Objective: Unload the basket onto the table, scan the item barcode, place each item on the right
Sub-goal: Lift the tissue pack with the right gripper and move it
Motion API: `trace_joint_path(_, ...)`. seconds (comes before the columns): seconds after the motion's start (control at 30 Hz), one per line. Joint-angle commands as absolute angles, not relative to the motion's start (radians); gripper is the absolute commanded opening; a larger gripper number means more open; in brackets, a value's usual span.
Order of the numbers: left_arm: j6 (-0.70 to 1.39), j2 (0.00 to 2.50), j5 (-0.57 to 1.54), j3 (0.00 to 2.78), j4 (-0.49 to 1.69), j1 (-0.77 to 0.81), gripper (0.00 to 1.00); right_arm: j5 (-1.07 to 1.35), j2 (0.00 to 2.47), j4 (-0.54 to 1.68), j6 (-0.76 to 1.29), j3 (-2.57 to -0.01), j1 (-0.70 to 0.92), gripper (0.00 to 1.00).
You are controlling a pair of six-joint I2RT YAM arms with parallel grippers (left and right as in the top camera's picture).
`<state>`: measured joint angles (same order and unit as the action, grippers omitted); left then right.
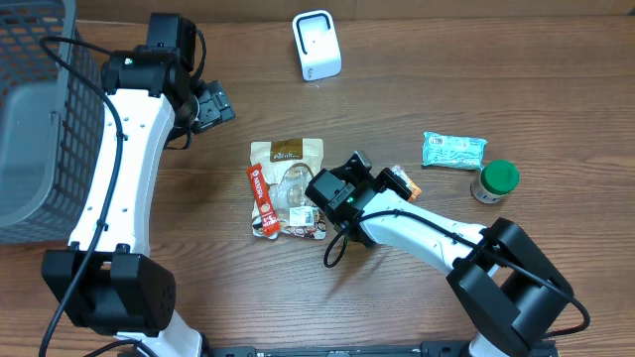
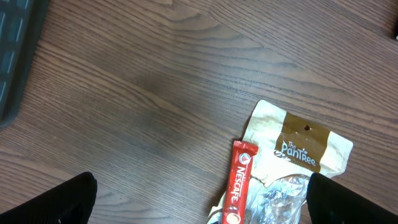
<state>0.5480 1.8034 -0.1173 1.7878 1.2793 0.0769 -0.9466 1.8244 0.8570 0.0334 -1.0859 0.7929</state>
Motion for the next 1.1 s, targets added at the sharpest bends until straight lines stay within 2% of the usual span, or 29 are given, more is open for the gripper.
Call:
trace_joint_path(0.0,0.546,1.811,-0.131,1.787,1.279,0.079,1.0,-0.965,1.841,0.863,0.094,-1.099,0.796,0.04)
trace_joint_path(0.9,0.546,1.811,-0.131,1.787,1.279,0.079,1.0,-0.851,1.876,0.875,0.094,-1.079,0.796,0.05)
trace_joint_path(1.0,0.546,1.811,-0.131,1.787,1.279,0.079,1.0,-0.851,1.876,0.868,0.094,-1.079,0.796,0.16)
trace_joint_path(1.07,0.546,1.811,-0.131,1.787,1.279,0.079,1.0,-0.851,1.876,0.866,0.094,-1.079,0.796,0.19)
